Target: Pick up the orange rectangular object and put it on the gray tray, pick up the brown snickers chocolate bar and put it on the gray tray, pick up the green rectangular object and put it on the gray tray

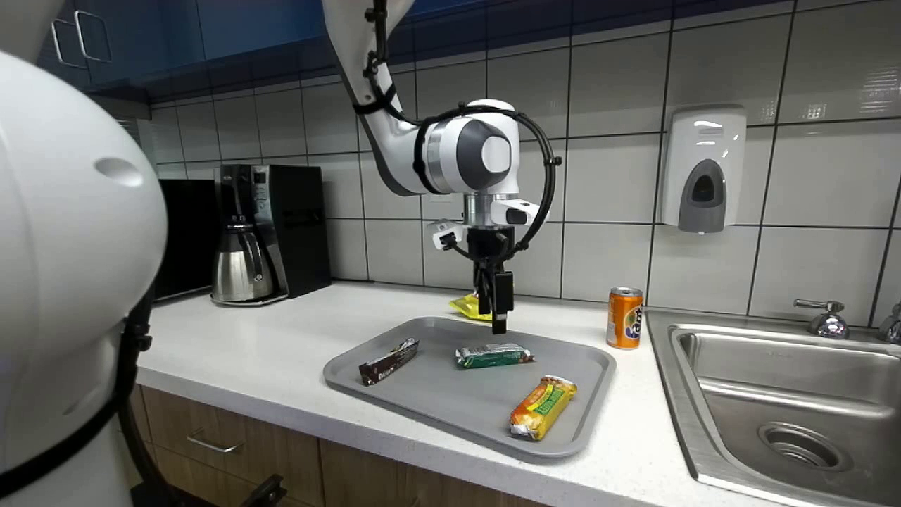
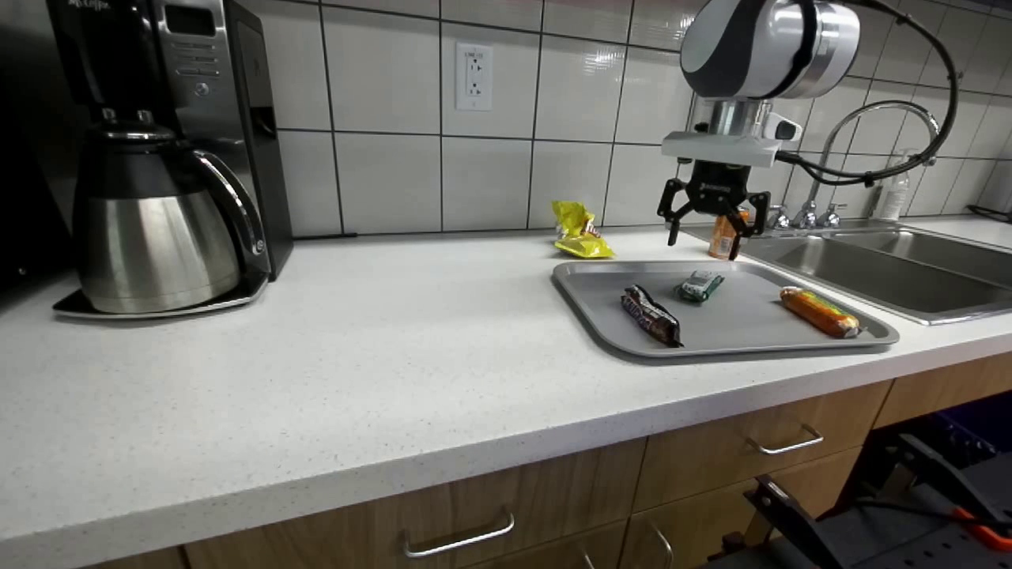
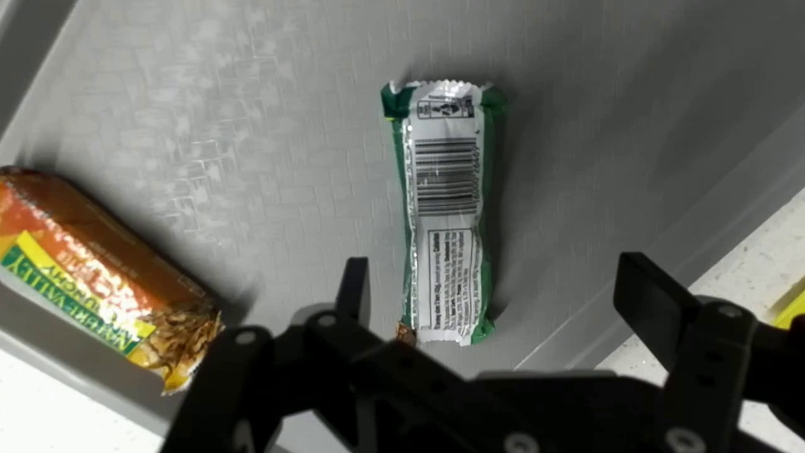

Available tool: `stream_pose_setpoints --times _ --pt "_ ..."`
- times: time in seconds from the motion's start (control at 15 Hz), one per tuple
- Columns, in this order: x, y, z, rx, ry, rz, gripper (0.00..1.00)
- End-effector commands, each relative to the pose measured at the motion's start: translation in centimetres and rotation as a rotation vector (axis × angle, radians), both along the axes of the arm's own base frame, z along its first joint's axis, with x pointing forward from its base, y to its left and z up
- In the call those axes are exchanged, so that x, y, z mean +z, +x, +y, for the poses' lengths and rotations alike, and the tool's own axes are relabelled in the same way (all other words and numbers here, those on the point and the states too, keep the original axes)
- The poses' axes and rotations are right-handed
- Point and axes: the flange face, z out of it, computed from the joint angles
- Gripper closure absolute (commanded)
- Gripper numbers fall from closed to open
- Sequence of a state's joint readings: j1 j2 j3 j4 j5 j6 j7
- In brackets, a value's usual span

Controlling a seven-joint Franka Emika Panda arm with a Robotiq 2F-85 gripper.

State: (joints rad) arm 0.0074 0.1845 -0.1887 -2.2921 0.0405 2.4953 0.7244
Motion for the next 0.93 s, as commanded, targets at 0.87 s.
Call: stream_pose_setpoints --times 0.87 --pt "5.7 -6.6 1.3 0.466 0.051 -0.019 0.0"
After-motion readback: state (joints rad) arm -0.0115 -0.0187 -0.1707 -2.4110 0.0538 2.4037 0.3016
